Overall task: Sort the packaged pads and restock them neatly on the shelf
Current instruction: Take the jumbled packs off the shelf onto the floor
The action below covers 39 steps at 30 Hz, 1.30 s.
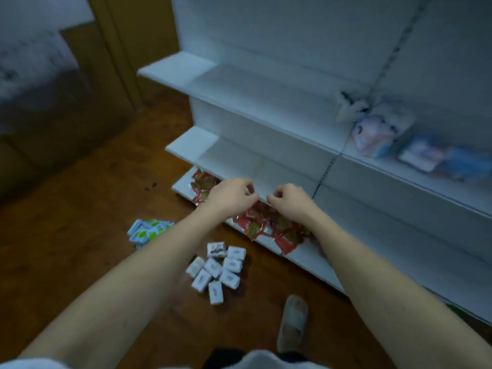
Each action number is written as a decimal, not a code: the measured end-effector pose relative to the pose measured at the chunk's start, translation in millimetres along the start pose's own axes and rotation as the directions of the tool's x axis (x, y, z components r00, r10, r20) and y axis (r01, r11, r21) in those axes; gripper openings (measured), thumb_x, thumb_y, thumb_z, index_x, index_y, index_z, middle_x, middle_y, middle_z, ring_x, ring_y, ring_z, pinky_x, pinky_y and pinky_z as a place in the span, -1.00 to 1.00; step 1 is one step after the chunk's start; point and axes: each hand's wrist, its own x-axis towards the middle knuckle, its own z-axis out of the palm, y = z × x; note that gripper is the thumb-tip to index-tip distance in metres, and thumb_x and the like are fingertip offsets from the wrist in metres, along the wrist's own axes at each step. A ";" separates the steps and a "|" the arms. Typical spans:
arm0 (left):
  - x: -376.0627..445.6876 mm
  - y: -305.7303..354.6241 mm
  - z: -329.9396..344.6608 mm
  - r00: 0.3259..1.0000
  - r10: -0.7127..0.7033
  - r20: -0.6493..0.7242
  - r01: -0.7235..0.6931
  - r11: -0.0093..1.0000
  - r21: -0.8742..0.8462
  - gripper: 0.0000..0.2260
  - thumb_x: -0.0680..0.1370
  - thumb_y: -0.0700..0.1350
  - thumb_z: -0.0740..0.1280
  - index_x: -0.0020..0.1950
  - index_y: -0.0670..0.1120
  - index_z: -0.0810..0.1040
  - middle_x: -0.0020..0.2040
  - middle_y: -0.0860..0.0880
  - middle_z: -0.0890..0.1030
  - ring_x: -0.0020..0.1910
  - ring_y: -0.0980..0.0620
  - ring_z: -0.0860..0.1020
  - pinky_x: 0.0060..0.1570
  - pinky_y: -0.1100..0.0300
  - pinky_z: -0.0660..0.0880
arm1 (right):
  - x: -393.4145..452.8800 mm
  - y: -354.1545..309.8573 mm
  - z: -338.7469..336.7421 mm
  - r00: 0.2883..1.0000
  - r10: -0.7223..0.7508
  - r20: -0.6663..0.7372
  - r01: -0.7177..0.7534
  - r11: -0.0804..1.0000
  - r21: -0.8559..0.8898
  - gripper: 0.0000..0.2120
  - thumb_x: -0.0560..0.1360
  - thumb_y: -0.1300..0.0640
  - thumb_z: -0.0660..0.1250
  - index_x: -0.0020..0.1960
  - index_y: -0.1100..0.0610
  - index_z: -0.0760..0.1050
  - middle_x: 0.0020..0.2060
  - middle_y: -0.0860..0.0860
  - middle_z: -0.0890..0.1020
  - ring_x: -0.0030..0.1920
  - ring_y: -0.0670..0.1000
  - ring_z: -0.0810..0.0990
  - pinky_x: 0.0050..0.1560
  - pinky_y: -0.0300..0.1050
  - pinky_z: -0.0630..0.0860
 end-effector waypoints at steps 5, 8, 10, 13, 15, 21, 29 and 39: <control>9.7 80.2 -49.2 0.981 0.180 -0.070 -0.178 0.983 0.040 -0.79 0.52 0.14 0.27 0.06 0.08 0.56 0.03 0.02 0.65 0.05 -0.04 0.58 -0.03 0.09 0.53 | -33.8 5.3 -99.0 0.972 -0.007 -0.233 0.006 1.000 -0.004 -0.66 0.53 -0.06 0.24 -0.33 0.11 0.35 -0.42 0.05 0.49 -0.33 0.09 0.49 -0.29 -0.05 0.38; 14.6 131.2 -68.5 0.965 0.250 -0.082 -0.246 0.967 0.060 -0.79 0.52 0.14 0.26 0.05 0.09 0.56 0.04 0.04 0.65 0.04 -0.02 0.58 0.02 0.06 0.55 | -54.1 21.2 -142.1 0.951 -0.015 -0.308 0.022 1.000 0.019 -0.66 0.54 -0.04 0.24 -0.35 0.08 0.35 -0.43 0.05 0.49 -0.36 0.07 0.47 -0.29 -0.05 0.39; 19.0 164.7 -76.1 0.956 0.277 -0.095 -0.274 0.961 0.046 -0.82 0.52 0.13 0.27 0.02 0.11 0.55 0.01 0.06 0.65 -0.02 0.00 0.59 -0.01 0.08 0.55 | -67.1 36.0 -164.7 0.936 -0.012 -0.352 0.031 0.998 0.048 -0.65 0.54 -0.01 0.25 -0.38 0.06 0.34 -0.47 0.01 0.46 -0.39 0.03 0.43 -0.32 -0.08 0.34; 25.6 213.2 -74.8 0.947 0.300 -0.113 -0.301 0.954 0.008 -0.88 0.50 0.11 0.27 -0.04 0.13 0.54 -0.04 0.08 0.64 -0.04 -0.01 0.59 0.01 0.06 0.56 | -82.9 65.9 -192.7 0.907 0.016 -0.422 0.021 0.996 0.083 -0.64 0.52 0.00 0.26 -0.42 0.05 0.33 -0.46 0.01 0.49 -0.37 0.02 0.44 -0.33 -0.10 0.31; 29.9 242.7 -65.3 0.945 0.300 -0.132 -0.306 0.952 -0.028 -0.85 0.47 0.12 0.27 -0.06 0.12 0.56 -0.09 0.10 0.62 -0.05 0.00 0.59 0.03 0.05 0.56 | -91.4 91.0 -207.3 0.897 0.038 -0.441 0.021 0.992 0.128 -0.65 0.50 0.00 0.26 -0.42 0.07 0.32 -0.45 0.01 0.51 -0.36 0.04 0.44 -0.32 -0.10 0.30; 35.6 316.6 -23.8 0.951 0.286 -0.114 -0.296 0.951 -0.084 -0.88 0.48 0.06 0.29 -0.07 0.10 0.59 -0.13 0.09 0.60 -0.04 0.01 0.59 0.00 0.10 0.55 | -111.6 165.0 -245.5 0.907 0.074 -0.415 -0.017 0.990 0.141 -0.72 0.52 -0.05 0.27 -0.27 0.11 0.47 -0.30 0.03 0.62 -0.19 0.05 0.59 -0.15 -0.04 0.50; 49.0 350.7 15.4 0.963 0.254 -0.086 -0.262 0.959 -0.109 -0.88 0.48 0.05 0.29 -0.05 0.10 0.58 -0.11 0.10 0.63 -0.08 0.04 0.59 -0.01 0.06 0.57 | -96.3 219.3 -256.7 0.954 0.016 -0.301 0.018 0.994 0.110 -0.83 0.52 -0.01 0.30 -0.21 0.03 0.44 -0.30 -0.04 0.55 -0.20 0.02 0.55 -0.21 -0.10 0.42; 159.5 333.0 2.4 0.975 0.200 -0.094 -0.211 0.970 -0.118 -0.87 0.52 -0.02 0.33 0.05 0.05 0.58 -0.03 0.05 0.62 -0.07 0.00 0.58 -0.03 0.17 0.48 | 7.3 225.4 -290.3 0.918 -0.021 -0.396 0.077 0.989 0.125 -0.84 0.55 0.12 0.26 0.10 0.14 0.47 -0.03 0.06 0.56 -0.04 0.09 0.53 -0.08 -0.08 0.43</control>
